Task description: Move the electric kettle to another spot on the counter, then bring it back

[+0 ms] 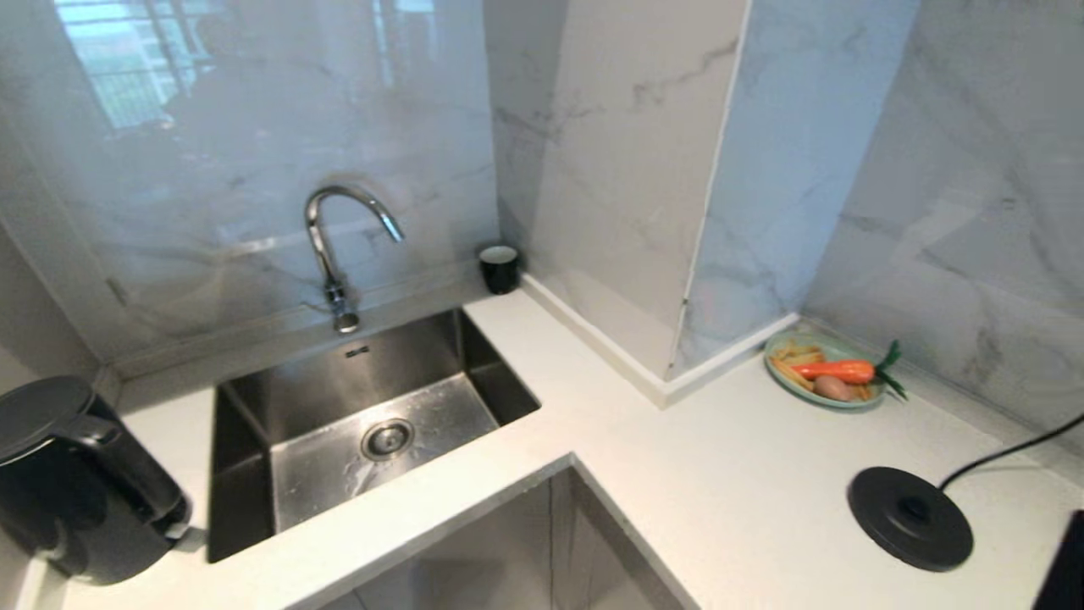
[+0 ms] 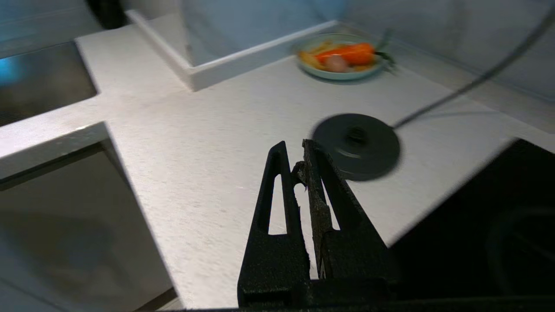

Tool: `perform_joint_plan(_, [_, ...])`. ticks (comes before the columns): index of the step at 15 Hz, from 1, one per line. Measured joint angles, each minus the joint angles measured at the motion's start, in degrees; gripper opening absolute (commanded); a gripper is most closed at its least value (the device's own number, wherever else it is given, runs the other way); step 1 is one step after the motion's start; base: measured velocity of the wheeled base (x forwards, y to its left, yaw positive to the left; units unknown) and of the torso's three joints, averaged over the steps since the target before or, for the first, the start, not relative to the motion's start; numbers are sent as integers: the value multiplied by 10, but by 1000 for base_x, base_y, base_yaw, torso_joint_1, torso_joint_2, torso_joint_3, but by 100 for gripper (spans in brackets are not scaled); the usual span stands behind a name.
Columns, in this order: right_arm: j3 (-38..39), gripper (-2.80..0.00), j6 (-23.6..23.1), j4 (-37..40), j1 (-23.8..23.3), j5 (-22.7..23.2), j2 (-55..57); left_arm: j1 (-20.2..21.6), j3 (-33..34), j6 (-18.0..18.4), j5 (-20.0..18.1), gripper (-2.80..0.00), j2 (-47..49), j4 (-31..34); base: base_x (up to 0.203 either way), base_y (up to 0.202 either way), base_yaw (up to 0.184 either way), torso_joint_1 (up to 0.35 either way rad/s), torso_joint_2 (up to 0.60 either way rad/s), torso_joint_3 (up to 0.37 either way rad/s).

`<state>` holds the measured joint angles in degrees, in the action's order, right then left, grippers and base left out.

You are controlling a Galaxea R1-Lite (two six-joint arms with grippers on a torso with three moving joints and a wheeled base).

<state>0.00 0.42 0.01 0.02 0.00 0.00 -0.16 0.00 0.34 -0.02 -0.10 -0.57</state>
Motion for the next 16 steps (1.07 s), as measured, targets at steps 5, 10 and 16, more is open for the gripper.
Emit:
perform_joint_plan(5, [0,-280,0,0,0,0,0,0,0,-1,0,-280,0,0,1,3,-44,2,-1,-1])
perform_joint_plan(10, [0,-280,0,0,0,0,0,-1,0,-1,0,-280,0,0,120,0,2,2,-2,-1])
perform_joint_plan(16, [0,-280,0,0,0,0,0,0,0,-2,0,-280,0,0,77,0,1,3,-8,-3])
